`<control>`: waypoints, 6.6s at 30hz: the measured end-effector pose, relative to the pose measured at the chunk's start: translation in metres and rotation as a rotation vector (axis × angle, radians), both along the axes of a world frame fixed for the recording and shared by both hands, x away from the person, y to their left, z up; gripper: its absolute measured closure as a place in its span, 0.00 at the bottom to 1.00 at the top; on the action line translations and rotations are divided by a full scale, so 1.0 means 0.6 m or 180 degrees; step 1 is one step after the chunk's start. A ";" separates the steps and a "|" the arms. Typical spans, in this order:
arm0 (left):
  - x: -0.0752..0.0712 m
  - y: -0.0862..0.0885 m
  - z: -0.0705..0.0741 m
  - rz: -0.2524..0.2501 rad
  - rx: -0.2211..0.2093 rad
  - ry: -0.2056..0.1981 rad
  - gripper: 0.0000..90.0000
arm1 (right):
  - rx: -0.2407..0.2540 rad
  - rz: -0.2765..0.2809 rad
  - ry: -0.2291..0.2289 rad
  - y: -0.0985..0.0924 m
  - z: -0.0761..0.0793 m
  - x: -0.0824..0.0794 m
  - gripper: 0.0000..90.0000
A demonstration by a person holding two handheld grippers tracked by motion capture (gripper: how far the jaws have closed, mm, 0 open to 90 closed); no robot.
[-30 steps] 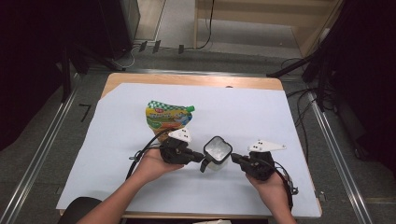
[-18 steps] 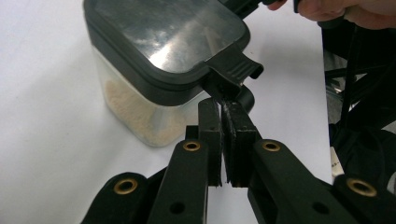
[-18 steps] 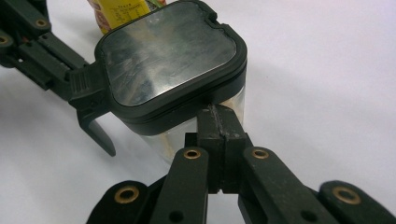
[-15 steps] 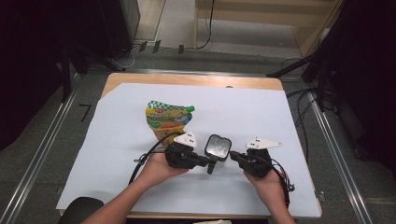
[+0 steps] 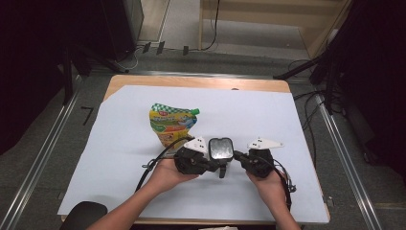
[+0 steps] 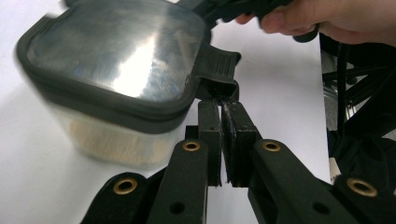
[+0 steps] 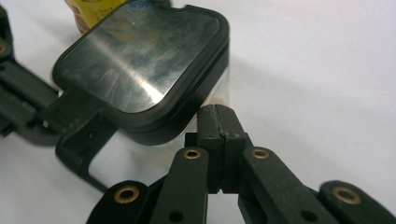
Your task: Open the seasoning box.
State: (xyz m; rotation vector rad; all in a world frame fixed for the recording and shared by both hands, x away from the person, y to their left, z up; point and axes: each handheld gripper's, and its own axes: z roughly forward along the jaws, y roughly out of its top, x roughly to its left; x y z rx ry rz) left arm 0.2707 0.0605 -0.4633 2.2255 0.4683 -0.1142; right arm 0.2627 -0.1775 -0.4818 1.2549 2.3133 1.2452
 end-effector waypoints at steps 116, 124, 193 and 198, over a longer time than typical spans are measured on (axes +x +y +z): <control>0.038 0.024 0.026 0.0099 -0.0024 -0.0059 0.33 | -0.0007 -0.0122 0.0462 -0.080 -0.007 0.021 1.00; 0.055 -0.004 0.035 0.0119 0.0031 0.0014 0.31 | -0.0060 -0.0110 0.0418 -0.097 0.022 0.023 1.00; 0.044 -0.056 0.022 0.0152 0.0006 -0.0473 0.18 | -0.0150 -0.0175 0.0475 -0.065 -0.010 0.051 1.00; 0.043 -0.058 0.025 0.0140 0.0022 -0.0494 0.18 | -0.0147 -0.0168 0.0482 -0.065 -0.010 0.050 1.00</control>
